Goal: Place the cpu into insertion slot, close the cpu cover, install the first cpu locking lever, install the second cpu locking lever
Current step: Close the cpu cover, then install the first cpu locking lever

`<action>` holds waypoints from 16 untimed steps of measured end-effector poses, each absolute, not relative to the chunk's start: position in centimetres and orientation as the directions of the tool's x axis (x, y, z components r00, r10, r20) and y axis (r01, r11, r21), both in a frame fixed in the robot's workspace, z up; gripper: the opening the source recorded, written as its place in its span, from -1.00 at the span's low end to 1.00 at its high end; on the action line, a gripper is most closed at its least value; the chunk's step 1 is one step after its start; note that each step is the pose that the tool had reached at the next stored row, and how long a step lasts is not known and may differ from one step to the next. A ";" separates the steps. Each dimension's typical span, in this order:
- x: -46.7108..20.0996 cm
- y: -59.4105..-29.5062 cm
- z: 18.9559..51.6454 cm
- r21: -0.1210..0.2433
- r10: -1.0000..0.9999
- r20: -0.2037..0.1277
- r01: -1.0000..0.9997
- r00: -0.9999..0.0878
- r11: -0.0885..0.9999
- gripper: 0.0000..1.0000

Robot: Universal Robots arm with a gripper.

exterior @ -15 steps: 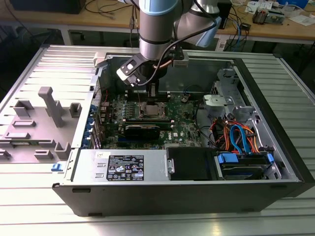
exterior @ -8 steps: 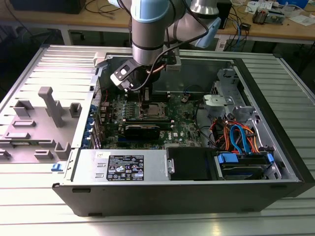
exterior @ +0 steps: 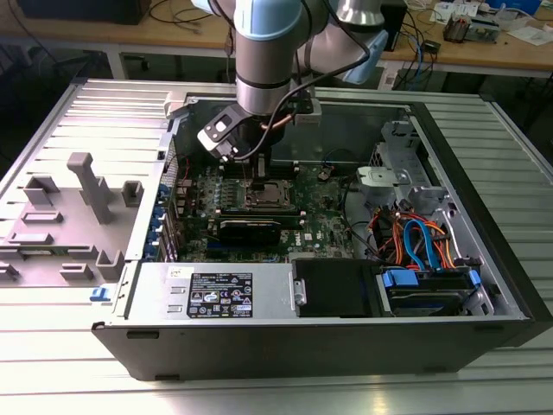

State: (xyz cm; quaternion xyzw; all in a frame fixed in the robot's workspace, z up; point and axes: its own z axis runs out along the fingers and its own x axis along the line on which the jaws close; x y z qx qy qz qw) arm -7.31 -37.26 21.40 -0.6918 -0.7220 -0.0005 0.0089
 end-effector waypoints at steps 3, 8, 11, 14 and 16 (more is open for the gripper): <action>-6.6 -37.2 21.4 -0.013 0.999 0.014 0.999 -0.043 0.043 -0.79; -6.2 -37.2 21.4 -0.013 0.999 0.014 0.999 -0.043 0.043 -0.79; -6.2 -37.2 21.4 -0.013 0.999 0.014 0.999 -0.043 0.043 -0.79; -6.2 -37.2 21.4 -0.013 0.999 0.014 0.999 -0.043 0.043 -0.79; -6.2 -37.2 21.4 -0.013 0.999 0.014 0.999 -0.043 0.043 -0.79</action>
